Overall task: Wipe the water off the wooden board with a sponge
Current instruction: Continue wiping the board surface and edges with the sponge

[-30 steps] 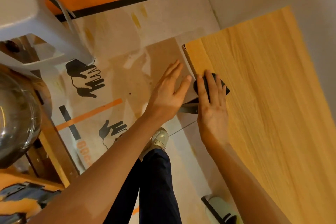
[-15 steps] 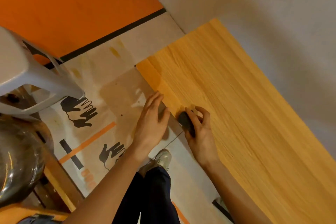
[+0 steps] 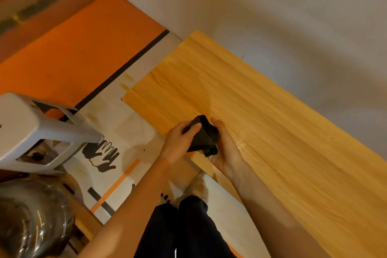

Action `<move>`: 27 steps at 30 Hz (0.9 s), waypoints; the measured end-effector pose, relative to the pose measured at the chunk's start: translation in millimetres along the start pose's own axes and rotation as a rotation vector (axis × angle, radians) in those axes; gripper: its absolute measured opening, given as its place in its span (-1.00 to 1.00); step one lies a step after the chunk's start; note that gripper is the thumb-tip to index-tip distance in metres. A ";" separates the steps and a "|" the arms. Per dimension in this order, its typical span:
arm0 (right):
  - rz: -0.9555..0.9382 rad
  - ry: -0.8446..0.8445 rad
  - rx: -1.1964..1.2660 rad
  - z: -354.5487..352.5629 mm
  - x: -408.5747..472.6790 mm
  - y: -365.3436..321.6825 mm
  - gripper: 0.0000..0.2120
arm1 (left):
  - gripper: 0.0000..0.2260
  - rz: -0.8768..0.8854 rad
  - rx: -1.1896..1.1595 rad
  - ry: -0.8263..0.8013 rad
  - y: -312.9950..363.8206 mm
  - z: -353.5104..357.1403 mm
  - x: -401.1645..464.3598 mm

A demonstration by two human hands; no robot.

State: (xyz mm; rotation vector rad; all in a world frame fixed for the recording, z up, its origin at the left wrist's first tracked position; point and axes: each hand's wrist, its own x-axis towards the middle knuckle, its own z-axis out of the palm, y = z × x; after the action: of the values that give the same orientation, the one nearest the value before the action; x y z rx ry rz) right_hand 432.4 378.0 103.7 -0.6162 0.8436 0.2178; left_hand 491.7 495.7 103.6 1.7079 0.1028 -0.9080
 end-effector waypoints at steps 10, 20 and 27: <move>-0.128 0.325 -0.639 -24.5 3.2 -2.2 -0.78 | -0.76 -0.046 0.145 0.142 -8.3 18.3 13.0; -0.038 0.402 -0.616 -24.2 26.4 9.6 -0.78 | -0.55 0.092 0.470 -0.013 -10.2 2.8 69.3; 0.015 0.501 -0.570 -12.6 48.4 17.5 -0.66 | -0.52 0.234 0.741 -0.310 5.6 -6.2 104.3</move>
State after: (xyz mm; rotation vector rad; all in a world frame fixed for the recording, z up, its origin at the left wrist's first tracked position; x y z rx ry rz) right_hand 448.8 382.0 53.4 -1.2303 1.2822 0.3287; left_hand 570.5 460.0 44.7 2.1556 -0.7064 -1.0938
